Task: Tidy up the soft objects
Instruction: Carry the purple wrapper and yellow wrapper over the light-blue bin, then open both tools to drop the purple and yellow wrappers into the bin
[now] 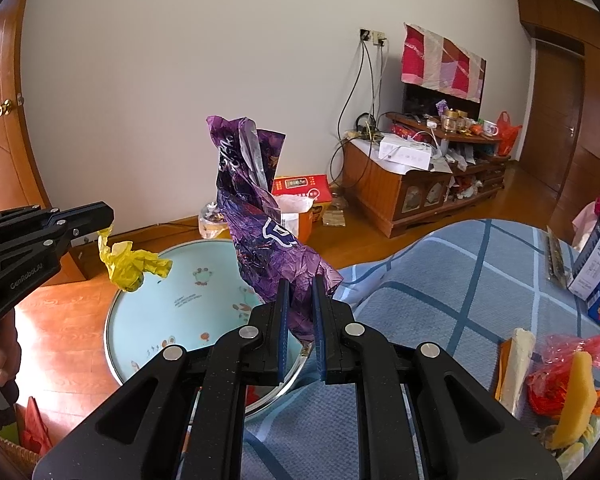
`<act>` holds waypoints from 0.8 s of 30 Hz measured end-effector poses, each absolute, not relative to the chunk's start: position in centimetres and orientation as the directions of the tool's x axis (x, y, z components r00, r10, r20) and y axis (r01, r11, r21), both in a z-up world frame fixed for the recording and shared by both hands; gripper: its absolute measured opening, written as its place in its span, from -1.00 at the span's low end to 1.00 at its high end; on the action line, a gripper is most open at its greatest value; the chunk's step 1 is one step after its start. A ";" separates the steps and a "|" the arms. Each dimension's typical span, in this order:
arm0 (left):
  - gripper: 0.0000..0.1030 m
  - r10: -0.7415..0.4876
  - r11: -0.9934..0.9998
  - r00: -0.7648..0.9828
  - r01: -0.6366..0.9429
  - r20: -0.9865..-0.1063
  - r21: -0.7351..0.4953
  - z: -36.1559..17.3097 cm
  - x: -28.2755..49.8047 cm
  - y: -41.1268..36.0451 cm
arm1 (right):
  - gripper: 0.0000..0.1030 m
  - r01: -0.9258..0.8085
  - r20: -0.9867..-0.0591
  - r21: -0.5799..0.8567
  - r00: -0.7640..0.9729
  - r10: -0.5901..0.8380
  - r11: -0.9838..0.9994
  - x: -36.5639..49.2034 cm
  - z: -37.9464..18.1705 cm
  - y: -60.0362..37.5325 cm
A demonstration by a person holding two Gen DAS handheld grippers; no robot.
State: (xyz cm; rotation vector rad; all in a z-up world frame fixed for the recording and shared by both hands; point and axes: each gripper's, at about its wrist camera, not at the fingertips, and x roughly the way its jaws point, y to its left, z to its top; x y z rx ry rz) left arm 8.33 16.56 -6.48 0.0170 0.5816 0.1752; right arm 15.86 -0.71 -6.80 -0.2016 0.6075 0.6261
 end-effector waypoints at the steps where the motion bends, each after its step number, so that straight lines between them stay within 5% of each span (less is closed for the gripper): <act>1: -0.96 0.168 0.985 0.821 -0.158 -0.545 0.065 -6.5 8.3 16.5 | -0.77 -0.604 -0.589 0.002 0.644 0.489 0.797 15.8 -6.8 -0.8; 10: -0.92 0.154 0.988 0.817 -0.141 -0.556 0.067 -6.9 8.5 16.3 | -0.73 -0.623 -0.602 0.007 0.622 0.501 0.782 15.9 -7.1 -0.4; 13: -0.87 0.155 0.988 0.812 -0.141 -0.562 0.069 -7.1 8.6 16.2 | -0.45 -0.638 -0.616 0.024 0.597 0.514 0.770 15.9 -7.4 -0.1; 14: -0.72 0.156 0.987 0.811 -0.142 -0.564 0.069 -7.2 8.7 16.3 | -0.31 -0.641 -0.623 0.031 0.588 0.516 0.767 16.0 -7.6 -0.1; 20: -0.08 0.171 0.985 0.810 -0.159 -0.560 0.070 -7.2 8.8 16.5 | -0.18 -0.638 -0.639 0.043 0.574 0.512 0.769 16.2 -8.3 -0.1; 24: 0.09 0.180 0.983 0.810 -0.169 -0.558 0.072 -7.3 8.8 16.7 | -0.16 -0.636 -0.637 0.044 0.576 0.511 0.771 16.1 -8.3 -0.2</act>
